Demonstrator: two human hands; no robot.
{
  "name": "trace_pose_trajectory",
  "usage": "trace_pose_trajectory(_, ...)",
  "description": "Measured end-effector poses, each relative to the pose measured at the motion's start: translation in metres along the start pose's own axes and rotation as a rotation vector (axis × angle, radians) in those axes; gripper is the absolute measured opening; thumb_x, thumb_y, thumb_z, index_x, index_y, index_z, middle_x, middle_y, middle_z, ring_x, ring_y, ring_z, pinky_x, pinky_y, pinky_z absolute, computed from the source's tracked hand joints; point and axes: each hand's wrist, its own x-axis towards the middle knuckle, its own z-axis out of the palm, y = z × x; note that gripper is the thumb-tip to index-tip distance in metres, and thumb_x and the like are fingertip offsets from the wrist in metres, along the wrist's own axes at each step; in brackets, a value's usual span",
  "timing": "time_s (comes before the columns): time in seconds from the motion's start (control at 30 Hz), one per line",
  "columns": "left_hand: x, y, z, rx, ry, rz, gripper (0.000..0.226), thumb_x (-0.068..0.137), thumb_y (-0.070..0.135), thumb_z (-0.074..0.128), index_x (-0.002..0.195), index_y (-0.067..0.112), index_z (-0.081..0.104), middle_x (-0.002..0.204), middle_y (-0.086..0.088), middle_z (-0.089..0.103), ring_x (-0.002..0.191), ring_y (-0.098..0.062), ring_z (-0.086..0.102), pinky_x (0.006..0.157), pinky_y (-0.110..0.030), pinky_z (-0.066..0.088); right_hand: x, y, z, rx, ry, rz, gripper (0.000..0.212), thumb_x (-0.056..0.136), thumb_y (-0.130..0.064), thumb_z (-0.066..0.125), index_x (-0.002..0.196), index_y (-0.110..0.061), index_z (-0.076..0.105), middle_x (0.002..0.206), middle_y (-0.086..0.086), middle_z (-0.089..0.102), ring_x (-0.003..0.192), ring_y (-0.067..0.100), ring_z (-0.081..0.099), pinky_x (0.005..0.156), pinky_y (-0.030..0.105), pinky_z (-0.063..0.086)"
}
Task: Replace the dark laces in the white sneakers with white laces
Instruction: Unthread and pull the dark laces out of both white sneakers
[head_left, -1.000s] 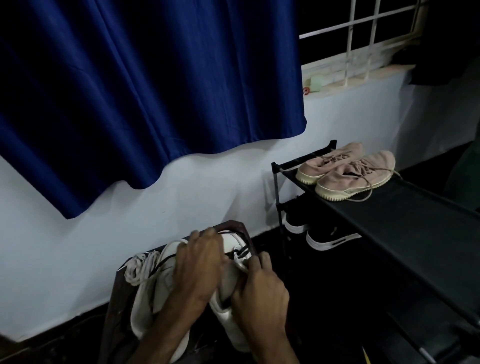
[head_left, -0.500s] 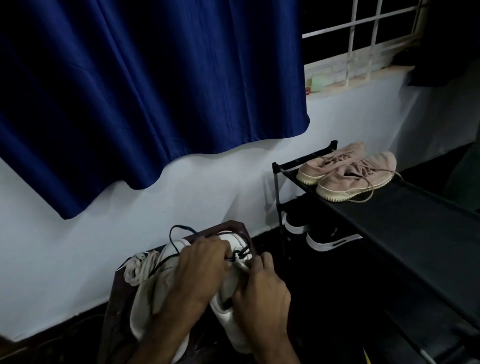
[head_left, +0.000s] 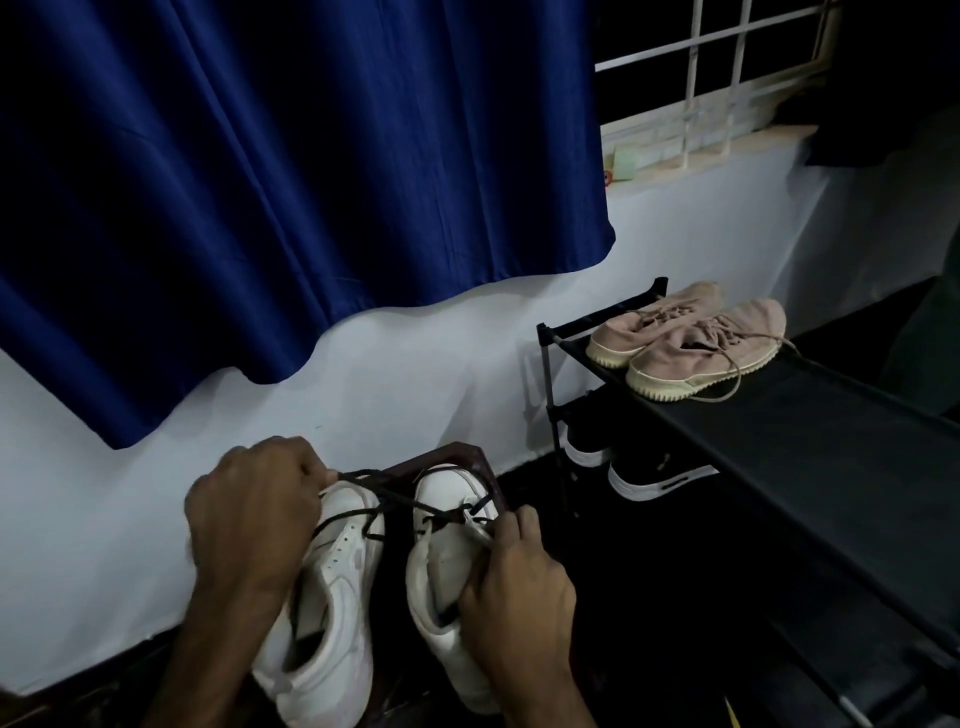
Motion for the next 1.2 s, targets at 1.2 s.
trace_pose_trajectory(1.2, -0.073, 0.011, 0.048, -0.478, -0.105, 0.025, 0.023, 0.089, 0.044, 0.059, 0.105, 0.026, 0.058, 0.096, 0.008, 0.064, 0.094, -0.019, 0.063, 0.077, -0.035, 0.048, 0.004, -0.003, -0.017, -0.049, -0.130, -0.092, 0.016, 0.086, -0.032, 0.054, 0.098, -0.023, 0.049, 0.105, -0.003, 0.046, 0.090, 0.022, 0.060, 0.055, 0.033, 0.048)
